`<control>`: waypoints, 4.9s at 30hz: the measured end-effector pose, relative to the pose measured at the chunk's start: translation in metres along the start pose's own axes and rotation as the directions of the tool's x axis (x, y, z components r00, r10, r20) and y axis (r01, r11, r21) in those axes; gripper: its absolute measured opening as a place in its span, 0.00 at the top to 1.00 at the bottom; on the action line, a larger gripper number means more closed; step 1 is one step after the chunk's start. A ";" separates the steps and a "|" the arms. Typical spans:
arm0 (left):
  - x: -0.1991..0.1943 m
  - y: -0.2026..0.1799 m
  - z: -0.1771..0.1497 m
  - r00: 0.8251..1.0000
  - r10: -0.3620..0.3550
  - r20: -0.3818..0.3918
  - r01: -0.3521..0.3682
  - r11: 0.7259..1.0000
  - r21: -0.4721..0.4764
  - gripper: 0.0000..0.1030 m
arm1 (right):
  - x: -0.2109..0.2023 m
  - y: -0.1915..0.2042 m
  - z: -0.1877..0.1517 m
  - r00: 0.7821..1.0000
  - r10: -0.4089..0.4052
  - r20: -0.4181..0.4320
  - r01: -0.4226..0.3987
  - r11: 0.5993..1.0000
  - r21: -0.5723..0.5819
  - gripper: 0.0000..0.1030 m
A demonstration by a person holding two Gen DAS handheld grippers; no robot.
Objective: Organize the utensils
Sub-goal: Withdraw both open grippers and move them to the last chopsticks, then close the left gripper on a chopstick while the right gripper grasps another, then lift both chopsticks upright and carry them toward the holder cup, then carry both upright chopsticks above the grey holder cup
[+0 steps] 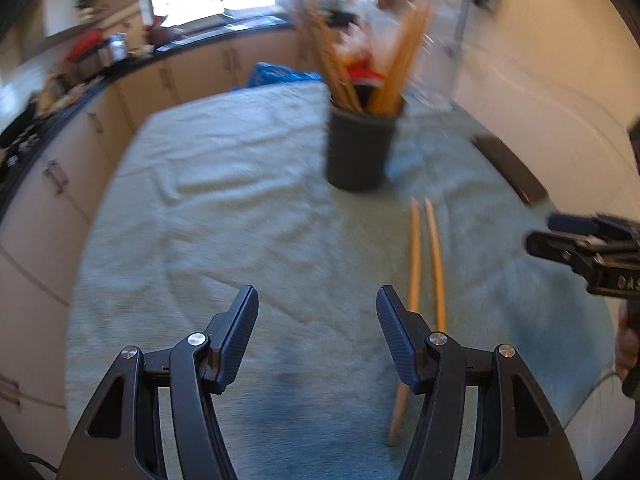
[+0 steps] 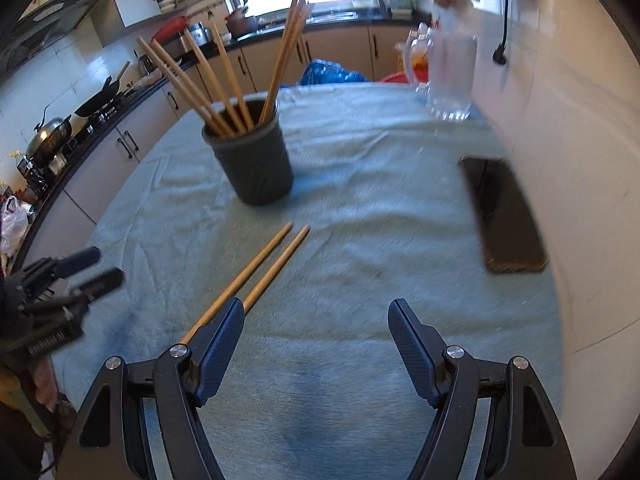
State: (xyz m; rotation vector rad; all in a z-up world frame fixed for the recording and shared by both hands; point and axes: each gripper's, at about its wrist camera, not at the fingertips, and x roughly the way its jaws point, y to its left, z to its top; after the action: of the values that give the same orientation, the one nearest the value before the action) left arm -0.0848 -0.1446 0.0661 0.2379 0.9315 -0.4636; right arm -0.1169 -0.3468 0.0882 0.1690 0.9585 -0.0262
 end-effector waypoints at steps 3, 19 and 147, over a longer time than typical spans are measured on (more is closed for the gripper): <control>0.016 -0.015 -0.005 0.997 -0.066 -0.041 0.067 0.997 0.042 0.42 | 0.010 0.001 -0.005 1.000 0.017 -0.019 -0.016 1.000 0.010 0.23; 0.066 -0.044 -0.001 0.982 -0.119 -0.145 0.126 0.991 0.042 0.93 | 0.021 -0.011 -0.011 0.998 0.054 -0.014 -0.053 0.995 0.081 0.23; -0.053 -0.004 0.006 0.996 0.060 0.065 -0.048 0.984 -0.173 0.94 | -0.050 0.050 -0.012 0.972 0.038 0.233 -0.020 0.997 -0.079 0.93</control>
State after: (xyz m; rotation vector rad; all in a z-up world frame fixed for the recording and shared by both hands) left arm -0.1097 -0.1355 0.1130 0.0897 0.8886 -0.3379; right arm -0.1503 -0.2983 0.1290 0.1062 0.7195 0.0172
